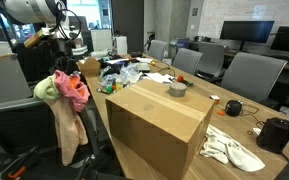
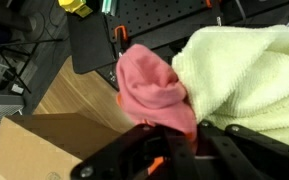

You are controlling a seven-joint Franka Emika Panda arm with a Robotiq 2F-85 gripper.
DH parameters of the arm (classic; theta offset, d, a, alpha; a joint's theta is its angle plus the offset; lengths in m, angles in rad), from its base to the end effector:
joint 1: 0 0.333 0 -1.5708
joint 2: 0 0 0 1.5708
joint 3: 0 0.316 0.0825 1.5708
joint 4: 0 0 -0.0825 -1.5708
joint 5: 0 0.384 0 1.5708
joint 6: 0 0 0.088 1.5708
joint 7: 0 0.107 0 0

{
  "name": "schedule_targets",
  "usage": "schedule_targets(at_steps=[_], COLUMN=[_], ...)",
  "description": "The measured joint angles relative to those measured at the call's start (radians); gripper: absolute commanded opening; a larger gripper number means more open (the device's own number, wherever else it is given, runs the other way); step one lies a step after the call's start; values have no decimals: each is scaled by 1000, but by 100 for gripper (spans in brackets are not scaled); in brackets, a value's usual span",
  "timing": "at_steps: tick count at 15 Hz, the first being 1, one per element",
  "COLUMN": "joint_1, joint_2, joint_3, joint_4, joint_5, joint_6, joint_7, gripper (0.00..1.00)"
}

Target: Pick up the clothes on the box and put them on the box.

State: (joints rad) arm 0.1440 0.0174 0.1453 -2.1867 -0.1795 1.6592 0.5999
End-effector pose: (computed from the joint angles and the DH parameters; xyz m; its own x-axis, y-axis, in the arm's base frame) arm 0.4527 0.1163 0.3510 0.8876 -0.3009 -0.3488 -0.1443 -0.9006 0.4099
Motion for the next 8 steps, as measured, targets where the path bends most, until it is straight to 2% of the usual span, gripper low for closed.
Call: schedule_targets(at_steps=[8], joint_1=[0], joint_2=[0], joint_3=[-2], joint_4=[-2], joint_5=[0], joint_6=[0], joint_7=[7], gripper=[3])
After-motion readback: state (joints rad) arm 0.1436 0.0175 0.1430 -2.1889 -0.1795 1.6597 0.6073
